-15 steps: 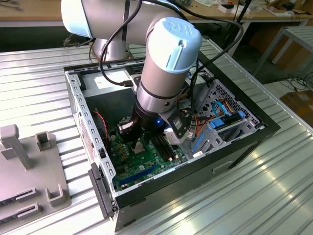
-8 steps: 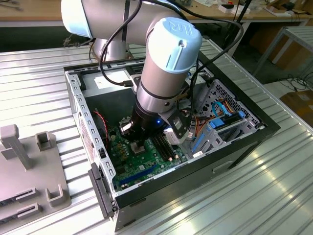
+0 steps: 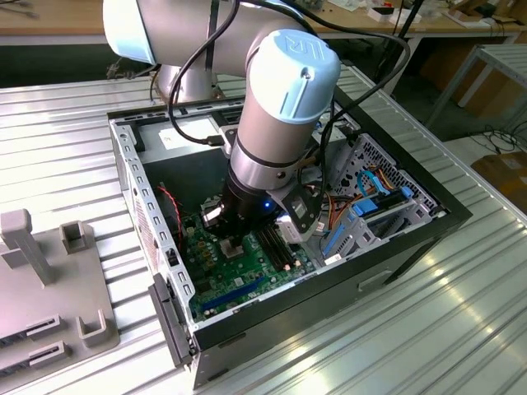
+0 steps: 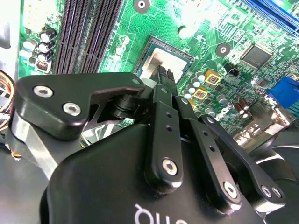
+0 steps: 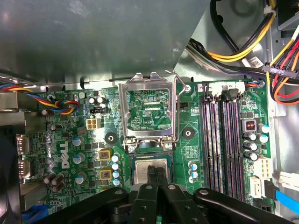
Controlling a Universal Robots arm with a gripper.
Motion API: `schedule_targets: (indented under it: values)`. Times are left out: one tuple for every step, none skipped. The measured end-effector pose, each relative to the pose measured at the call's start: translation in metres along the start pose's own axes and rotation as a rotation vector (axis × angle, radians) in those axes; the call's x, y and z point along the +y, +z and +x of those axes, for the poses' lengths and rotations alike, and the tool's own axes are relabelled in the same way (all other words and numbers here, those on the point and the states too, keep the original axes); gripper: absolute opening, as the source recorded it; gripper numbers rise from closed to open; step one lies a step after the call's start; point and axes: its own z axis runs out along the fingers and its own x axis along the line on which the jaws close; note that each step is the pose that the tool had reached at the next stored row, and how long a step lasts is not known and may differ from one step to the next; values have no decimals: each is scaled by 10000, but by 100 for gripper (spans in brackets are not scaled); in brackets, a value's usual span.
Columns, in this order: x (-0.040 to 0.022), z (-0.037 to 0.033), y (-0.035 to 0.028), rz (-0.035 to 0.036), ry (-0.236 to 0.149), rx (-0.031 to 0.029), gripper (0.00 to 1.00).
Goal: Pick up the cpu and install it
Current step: 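Close the cpu cover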
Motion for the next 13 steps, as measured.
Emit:
schedule_targets:
  values:
    - [0,0,0,0,0,0,11]
    - [0,0,0,-1,0,0,11]
    - [0,0,0,0,0,-1,11]
    - [-1,0,0,-1,0,0,11]
    - [-1,0,0,0,0,0,11]
    - [-1,0,0,-1,1,0,11]
    - [-1,0,0,0,0,0,11]
    - [-2,0,0,0,0,0,11]
    - [-2,0,0,0,0,0,11]
    - [-2,-11,0,-1,-4,1,11]
    - [0,-45,-1,0,-21,5,11]
    - [2,-74,-1,1,-49,10,11]
    - [4,-102,-2,2,-96,15,11]
